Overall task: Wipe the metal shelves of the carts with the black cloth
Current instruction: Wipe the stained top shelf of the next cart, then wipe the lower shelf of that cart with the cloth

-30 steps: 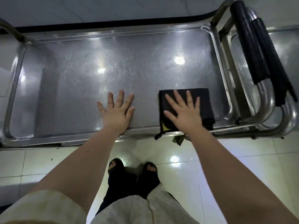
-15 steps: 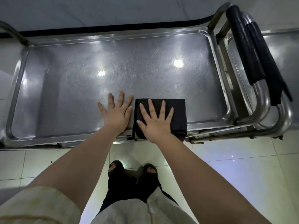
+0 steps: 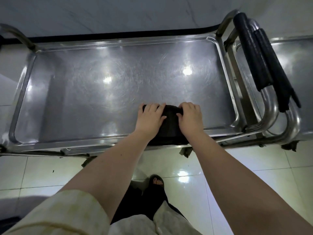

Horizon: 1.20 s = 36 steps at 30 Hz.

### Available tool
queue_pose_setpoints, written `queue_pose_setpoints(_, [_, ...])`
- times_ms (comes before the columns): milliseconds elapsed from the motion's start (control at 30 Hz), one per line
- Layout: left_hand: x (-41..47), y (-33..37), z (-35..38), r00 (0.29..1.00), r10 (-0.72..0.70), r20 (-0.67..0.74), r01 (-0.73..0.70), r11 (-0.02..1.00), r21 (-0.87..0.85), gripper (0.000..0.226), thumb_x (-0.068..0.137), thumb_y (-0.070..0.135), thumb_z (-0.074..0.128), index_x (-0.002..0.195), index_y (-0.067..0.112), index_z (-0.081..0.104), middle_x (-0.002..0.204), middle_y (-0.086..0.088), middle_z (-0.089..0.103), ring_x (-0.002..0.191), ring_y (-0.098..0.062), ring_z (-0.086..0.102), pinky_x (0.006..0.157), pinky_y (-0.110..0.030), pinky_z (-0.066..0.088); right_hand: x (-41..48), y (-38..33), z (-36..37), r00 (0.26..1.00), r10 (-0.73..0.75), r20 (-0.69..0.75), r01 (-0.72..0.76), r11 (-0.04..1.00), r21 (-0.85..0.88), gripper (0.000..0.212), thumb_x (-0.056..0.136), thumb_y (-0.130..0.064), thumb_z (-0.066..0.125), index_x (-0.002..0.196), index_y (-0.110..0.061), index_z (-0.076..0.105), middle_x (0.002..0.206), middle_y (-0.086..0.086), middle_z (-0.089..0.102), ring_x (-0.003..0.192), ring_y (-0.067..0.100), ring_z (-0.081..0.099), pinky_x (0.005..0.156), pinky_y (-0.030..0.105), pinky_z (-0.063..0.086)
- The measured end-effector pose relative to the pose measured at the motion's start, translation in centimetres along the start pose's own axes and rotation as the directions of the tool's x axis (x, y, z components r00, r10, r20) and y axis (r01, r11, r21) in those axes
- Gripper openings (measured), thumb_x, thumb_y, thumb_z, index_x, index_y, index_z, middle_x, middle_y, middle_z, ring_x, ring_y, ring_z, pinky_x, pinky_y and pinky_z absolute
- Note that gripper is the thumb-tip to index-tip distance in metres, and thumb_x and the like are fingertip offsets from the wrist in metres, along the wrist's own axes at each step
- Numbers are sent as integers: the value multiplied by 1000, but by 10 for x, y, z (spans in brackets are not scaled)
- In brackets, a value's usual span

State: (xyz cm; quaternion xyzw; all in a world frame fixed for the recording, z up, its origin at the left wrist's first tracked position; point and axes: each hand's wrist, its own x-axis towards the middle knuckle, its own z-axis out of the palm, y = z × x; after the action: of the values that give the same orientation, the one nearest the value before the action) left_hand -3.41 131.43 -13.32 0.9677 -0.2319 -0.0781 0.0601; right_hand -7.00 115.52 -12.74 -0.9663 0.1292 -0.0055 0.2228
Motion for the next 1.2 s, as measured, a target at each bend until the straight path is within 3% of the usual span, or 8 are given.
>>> queue_pose_setpoints(167, [4,-4,-16,996,-43,-78,36,995,-90,25,104,28,44,123,20,58,122,-3,54,117,-24,44,97,-34,21,-13,-5,-18,999,-36,-38,41,991,129,14,93,-3,58,104,-9,62,107,7,59,105,22,43,80,24,34])
queue_pose_setpoints(333, [-38,-3,-45,977,60,-204,-83,991,-106,19,104,27,42,115,21,57,110,1,61,106,-23,54,102,-37,23,-47,-20,-49,982,-95,-164,128,969,209,20,88,4,60,101,-8,68,103,7,57,101,23,46,78,17,28])
queue_pose_setpoints(533, [-105,-24,-71,890,229,-395,-247,969,7,28,96,34,43,100,18,66,86,-1,65,78,-27,60,79,-35,27,-109,-48,-62,962,-170,-215,199,972,122,22,84,8,62,97,-9,66,102,8,57,101,30,50,86,35,43])
queue_pose_setpoints(767, [-193,-87,-46,934,149,-325,-164,986,-19,38,91,48,47,91,16,67,81,-3,65,74,-28,62,76,-34,29,-199,-92,-15,965,-129,-229,167,974,152,25,81,10,62,99,-7,67,102,8,58,102,21,43,90,32,41])
queue_pose_setpoints(933, [-243,-115,-17,960,86,-267,-111,991,-81,23,98,31,48,106,18,65,98,-3,62,90,-27,57,87,-36,27,-240,-119,28,992,-64,-113,86,974,208,20,87,4,61,98,-11,66,103,1,55,103,23,51,90,33,44])
queue_pose_setpoints(1033, [-259,-124,-1,964,32,-265,-63,992,-108,14,96,19,56,108,18,64,100,-4,61,93,-28,54,89,-37,26,-249,-124,47,997,-37,-75,53,973,223,19,88,2,60,98,-14,65,101,-9,49,102,17,49,92,33,43])
queue_pose_setpoints(1200, [-257,-129,38,969,-45,-242,10,990,-143,11,94,16,63,104,17,66,96,-7,63,87,-32,57,86,-35,26,-240,-104,81,1000,-28,-9,30,962,271,20,88,4,60,98,-12,66,101,-10,49,101,18,49,90,35,44])
